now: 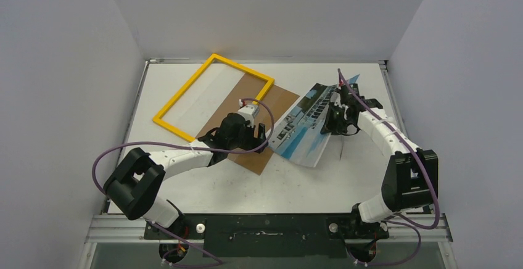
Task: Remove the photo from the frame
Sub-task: Move the photo to the center of the board.
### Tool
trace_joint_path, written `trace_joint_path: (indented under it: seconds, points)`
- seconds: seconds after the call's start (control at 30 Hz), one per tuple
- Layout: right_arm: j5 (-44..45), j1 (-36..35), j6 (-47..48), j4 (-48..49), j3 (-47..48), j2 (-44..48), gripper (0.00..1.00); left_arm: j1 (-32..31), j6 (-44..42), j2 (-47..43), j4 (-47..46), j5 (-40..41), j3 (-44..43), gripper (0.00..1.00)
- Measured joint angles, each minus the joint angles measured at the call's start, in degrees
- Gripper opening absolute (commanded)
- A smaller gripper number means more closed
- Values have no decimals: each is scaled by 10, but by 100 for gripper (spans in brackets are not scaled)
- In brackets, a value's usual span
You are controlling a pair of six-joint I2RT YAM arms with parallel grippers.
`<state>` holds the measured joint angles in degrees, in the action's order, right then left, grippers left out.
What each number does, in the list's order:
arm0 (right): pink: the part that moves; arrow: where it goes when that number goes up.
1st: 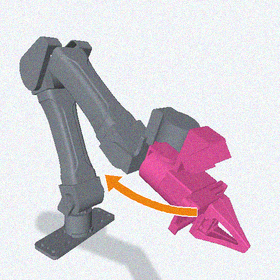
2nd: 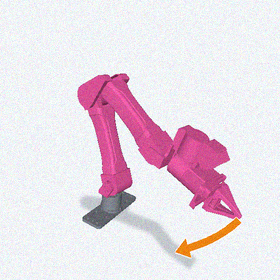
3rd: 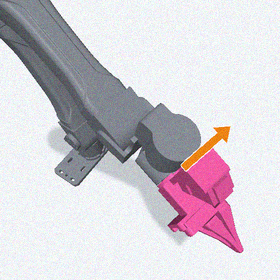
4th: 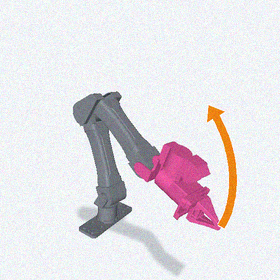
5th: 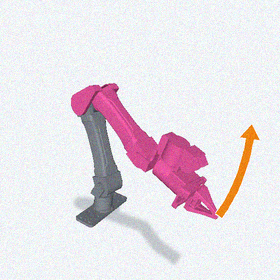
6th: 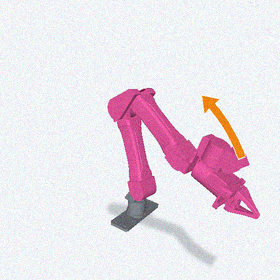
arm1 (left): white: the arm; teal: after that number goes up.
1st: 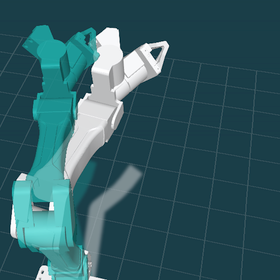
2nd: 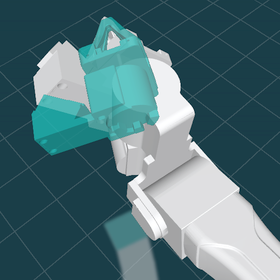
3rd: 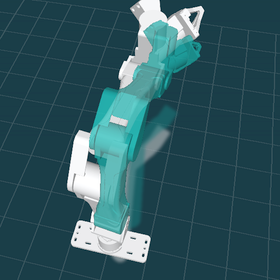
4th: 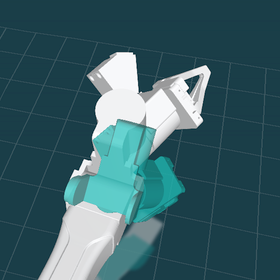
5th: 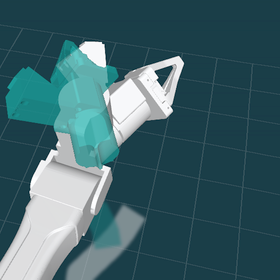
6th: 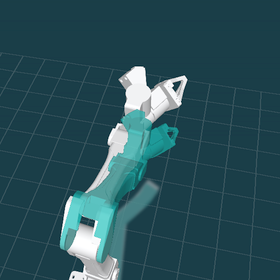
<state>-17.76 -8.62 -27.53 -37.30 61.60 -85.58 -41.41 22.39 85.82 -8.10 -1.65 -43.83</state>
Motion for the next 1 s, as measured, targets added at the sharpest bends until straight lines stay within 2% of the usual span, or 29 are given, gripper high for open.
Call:
trace_joint_path:
  seconds: [0.13, 0.3, 0.4, 0.43, 0.5, 0.53, 0.67, 0.87, 1.0]
  points:
    - [60, -5, 45, -117, 43, -14, 11, 0, 5, 0, -2, 4, 1, 73]
    - [185, -8, 67, -217, 107, -42, 12, 0, 10, 0, -2, 4, 1, 73]
    - [265, -8, 64, -249, 147, -62, 23, 0, 10, 0, -2, 4, 1, 73]
    - [288, -8, 63, -254, 159, -70, 30, 0, 11, 0, -2, 4, 1, 73]
    - [322, -8, 61, -256, 172, -85, 54, 0, 12, 0, -2, 4, 1, 73]
    - [336, -9, 59, -255, 174, -90, 60, 0, 12, 0, -2, 4, 1, 73]
    - [396, -29, 58, -249, 174, -111, 63, 0, 12, 0, -2, 8, 1, 74]
    - [462, -54, 35, -235, 182, -118, 78, 3, 12, 0, -3, 14, 5, 74]
    - [502, -85, 22, -214, 209, -118, 83, 7, 12, -1, -5, 19, 16, 75]
